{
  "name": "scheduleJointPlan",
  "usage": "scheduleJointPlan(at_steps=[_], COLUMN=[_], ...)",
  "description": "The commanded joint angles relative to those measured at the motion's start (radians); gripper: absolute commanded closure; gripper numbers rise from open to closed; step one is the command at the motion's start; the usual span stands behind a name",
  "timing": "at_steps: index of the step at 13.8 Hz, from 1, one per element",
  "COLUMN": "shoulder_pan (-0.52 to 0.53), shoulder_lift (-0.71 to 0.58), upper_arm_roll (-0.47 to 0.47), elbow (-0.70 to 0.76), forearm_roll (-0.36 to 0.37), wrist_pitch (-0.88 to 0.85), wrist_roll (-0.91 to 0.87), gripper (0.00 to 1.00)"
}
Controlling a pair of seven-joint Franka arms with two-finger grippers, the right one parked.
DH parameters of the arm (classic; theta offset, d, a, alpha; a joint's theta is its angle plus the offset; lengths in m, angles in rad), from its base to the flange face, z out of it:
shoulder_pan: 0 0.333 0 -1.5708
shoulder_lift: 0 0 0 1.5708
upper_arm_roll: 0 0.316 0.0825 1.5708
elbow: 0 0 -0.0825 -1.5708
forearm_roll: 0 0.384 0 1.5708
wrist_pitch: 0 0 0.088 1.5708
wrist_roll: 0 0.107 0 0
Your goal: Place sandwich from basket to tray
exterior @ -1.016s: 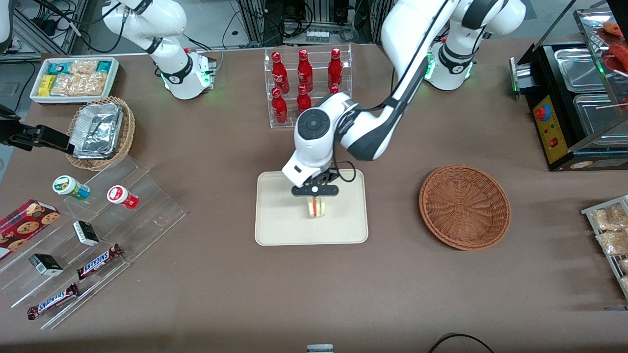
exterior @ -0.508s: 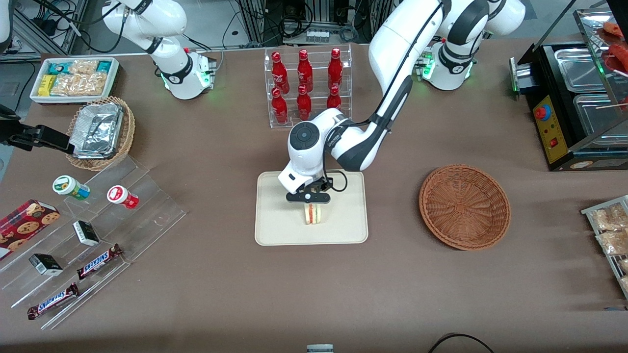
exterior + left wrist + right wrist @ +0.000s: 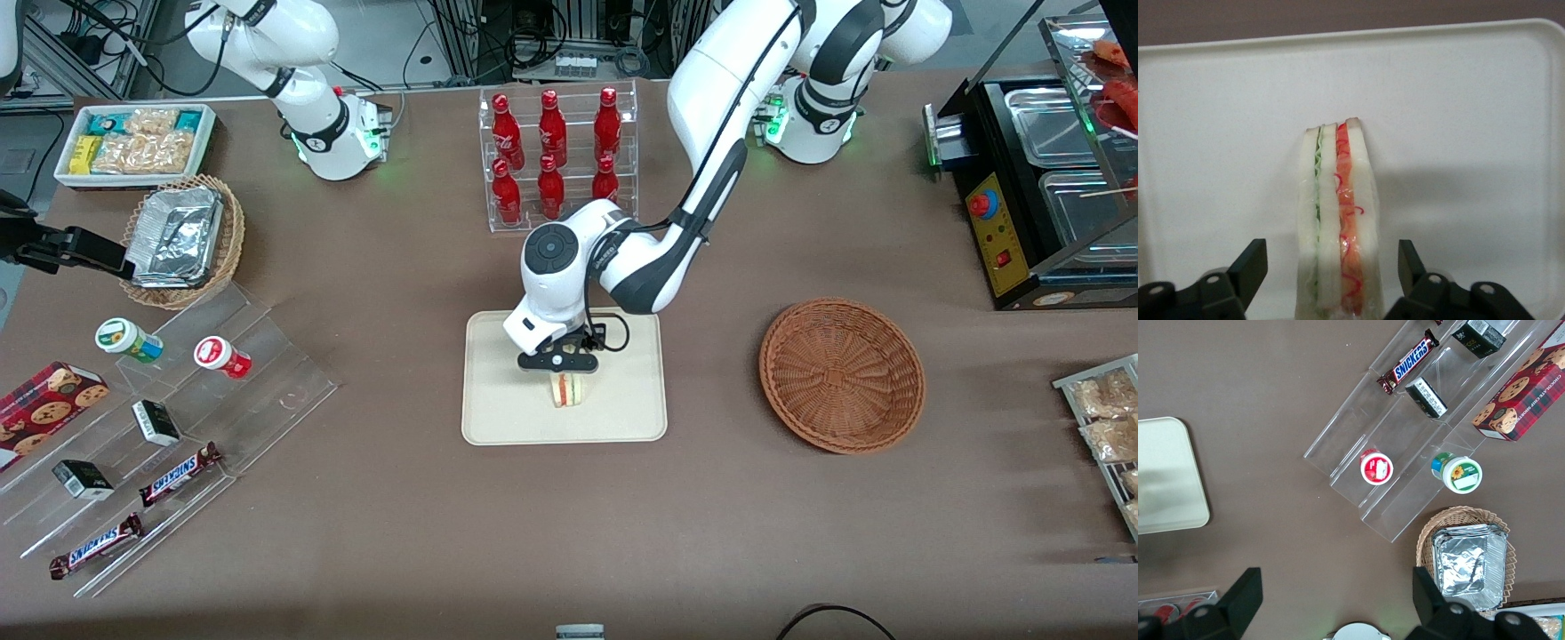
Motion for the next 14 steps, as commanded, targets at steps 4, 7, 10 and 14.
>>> scheduleJointPlan(at_steps=[4, 7, 10, 14], shoulder_pan=[0.024, 0.053, 0.124, 0.263], shoulder_lift=[-0.214, -0.345, -0.477, -0.594], upper_arm_roll=[0.021, 0.027, 0.028, 0.028], elbow=[0.0, -0.001, -0.029, -0.047], forearm_roll=[0.009, 0.013, 0.038, 0.036], wrist_pitch=[-0.274, -0.471, -0.637, -0.763], wrist_roll=[-0.095, -0.093, 0.018, 0.256], gripper=[0.01, 0.01, 0.01, 0.01])
